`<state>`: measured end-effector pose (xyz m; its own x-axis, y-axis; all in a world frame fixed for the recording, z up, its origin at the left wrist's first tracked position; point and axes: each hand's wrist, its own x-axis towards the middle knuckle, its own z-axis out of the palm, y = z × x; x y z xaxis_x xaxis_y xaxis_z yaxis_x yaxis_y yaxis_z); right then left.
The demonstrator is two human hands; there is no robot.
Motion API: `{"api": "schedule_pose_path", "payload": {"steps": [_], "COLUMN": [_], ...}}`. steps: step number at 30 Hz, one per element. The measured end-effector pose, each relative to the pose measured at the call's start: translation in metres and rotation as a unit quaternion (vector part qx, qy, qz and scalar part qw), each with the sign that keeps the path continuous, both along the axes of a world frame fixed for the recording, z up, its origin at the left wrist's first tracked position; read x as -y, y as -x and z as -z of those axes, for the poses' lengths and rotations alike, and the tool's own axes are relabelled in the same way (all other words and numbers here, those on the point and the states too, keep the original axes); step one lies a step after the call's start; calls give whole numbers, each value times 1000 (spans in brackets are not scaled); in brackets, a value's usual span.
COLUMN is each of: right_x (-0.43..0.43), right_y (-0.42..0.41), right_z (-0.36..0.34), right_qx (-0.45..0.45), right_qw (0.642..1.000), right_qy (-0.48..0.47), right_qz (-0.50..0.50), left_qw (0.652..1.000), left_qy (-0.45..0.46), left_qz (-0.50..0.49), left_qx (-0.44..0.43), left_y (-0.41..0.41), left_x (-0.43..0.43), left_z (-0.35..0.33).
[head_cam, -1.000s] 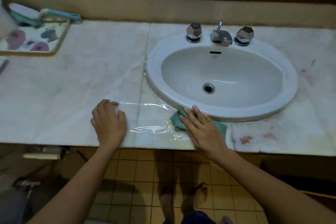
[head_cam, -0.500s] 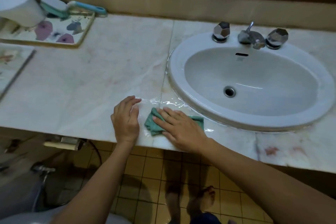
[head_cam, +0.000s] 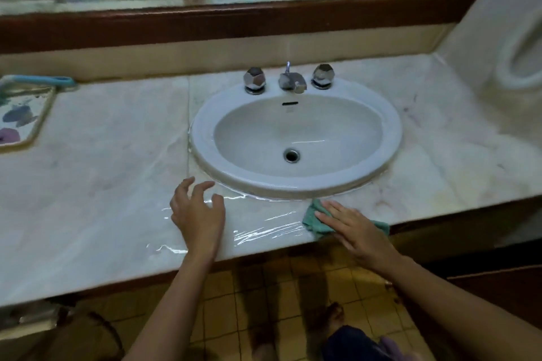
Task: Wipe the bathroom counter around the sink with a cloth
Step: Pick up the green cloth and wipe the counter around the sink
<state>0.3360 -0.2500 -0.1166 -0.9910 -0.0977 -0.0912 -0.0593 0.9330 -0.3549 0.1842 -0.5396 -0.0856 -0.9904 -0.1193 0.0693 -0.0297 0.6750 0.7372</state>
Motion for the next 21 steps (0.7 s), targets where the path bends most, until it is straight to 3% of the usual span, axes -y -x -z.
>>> {"api": "schedule_pose_path", "payload": {"steps": [4,9,11,15,17,21], "right_x": [-73,-148,-173,-229,-269,-335], "right_y": [-32,-49,-54,-58,-51,-24], "right_z": [-6,-5,-6,-14,-8,3], "right_qx": [-21,-67,-64,-162,-165,-34], "right_qw": [992,952,936,855,827,814], "right_qy": [8,51,108,210,157,-30], "right_qz": [123,296,329,446,515,579], "left_qw": [989,964,958,951,945,945], "left_qy": [-22,-37,-35,-13,19,79], "left_qz": [137,261,284,310,327,314], "left_qx": [-52,-39,-35,-18,-8,43], "left_y": [-25,-44,-44,-34,-27,-10], "left_x": [-86,-175,-210,-283,-319,-376], "left_z": [-6,-8,-13,-19,-19,-11]}}
